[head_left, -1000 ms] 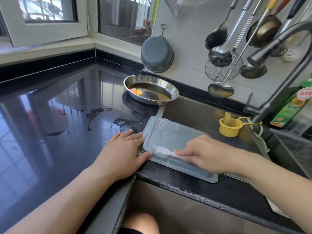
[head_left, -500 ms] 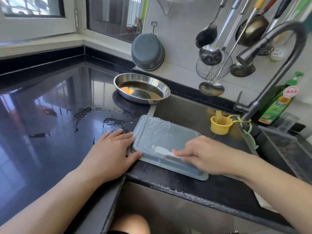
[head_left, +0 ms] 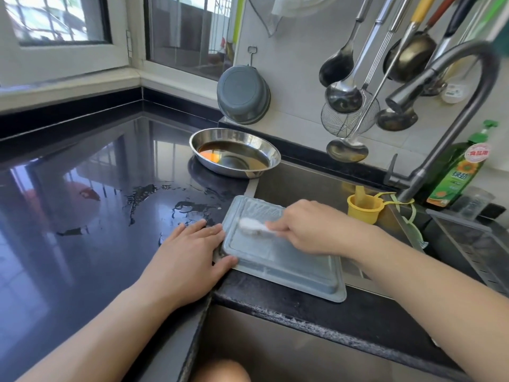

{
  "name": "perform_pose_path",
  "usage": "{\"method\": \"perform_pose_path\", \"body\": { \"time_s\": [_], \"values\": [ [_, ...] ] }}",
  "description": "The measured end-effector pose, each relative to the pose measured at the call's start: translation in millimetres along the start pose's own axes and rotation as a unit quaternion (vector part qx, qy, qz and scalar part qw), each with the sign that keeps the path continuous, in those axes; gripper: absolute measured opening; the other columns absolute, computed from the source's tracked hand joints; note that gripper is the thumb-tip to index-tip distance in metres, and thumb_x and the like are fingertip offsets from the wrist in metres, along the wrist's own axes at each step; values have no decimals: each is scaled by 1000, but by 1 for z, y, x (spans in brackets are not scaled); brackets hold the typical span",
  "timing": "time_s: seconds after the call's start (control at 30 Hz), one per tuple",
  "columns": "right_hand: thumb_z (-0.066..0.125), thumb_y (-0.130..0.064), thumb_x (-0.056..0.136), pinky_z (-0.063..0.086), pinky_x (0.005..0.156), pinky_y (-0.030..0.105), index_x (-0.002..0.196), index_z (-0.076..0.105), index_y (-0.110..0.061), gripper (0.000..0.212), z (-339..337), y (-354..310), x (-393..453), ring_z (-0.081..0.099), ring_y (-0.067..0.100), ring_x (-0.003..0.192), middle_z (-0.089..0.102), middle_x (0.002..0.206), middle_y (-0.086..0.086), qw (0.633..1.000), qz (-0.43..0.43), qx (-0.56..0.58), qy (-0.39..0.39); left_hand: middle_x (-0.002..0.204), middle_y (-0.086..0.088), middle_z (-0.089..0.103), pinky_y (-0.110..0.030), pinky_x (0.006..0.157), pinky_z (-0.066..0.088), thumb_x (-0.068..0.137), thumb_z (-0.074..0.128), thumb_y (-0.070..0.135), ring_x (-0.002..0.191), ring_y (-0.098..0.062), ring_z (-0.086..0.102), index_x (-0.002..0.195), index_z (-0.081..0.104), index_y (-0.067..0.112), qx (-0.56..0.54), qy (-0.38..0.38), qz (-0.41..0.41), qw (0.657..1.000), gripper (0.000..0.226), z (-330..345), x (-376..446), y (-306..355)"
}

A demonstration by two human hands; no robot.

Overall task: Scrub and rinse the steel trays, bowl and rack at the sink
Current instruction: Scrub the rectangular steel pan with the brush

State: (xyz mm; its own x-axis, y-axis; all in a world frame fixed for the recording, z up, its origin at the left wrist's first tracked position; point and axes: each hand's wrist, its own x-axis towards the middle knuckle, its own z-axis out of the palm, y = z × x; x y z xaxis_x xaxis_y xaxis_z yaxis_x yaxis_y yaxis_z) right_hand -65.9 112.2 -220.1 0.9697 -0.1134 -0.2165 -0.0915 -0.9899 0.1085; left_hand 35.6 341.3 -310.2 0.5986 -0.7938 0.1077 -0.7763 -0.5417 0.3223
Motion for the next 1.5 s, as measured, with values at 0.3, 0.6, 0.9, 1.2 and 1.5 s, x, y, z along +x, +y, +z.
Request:
{"method": "perform_pose_path", "body": {
  "time_s": [0.3,0.6,0.9,1.2,1.5],
  "values": [
    [41,-38,106,56,85,46,132,64,-38,35,-1,18,43,64,31,96,68,115,1,997,74,17,29,167,19,27,-39,129,11,75,7,82,159,-11,15,161,33,36,13,-14,-1,1000,100,0,1,-1],
    [42,-38,106,55,88,43,132,63,-44,34,1,35,-5,64,25,103,66,111,-7,995,74,67,33,166,21,30,-38,129,11,89,13,82,159,-14,17,157,40,37,20,-23,-18,999,86,-4,-1,2],
    [54,-27,102,44,60,33,87,74,-26,26,59,107,-26,62,23,74,70,79,-1,912,272,277,130,102,4,67,-37,97,47,101,43,46,110,-24,57,92,68,18,9,-33,-74,997,39,-23,12,23],
    [54,-16,102,28,45,24,93,75,-13,23,53,105,-65,41,11,49,66,80,2,844,240,472,84,137,-5,54,-38,106,42,101,54,37,128,-28,52,132,60,16,-46,-42,-106,992,38,-13,24,66],
    [52,-23,104,34,46,17,92,72,-19,24,30,87,-128,43,6,47,62,64,-7,929,174,320,70,161,9,40,-34,121,27,104,40,59,148,-15,32,156,39,33,32,-36,39,998,59,3,63,65]
  ]
}}
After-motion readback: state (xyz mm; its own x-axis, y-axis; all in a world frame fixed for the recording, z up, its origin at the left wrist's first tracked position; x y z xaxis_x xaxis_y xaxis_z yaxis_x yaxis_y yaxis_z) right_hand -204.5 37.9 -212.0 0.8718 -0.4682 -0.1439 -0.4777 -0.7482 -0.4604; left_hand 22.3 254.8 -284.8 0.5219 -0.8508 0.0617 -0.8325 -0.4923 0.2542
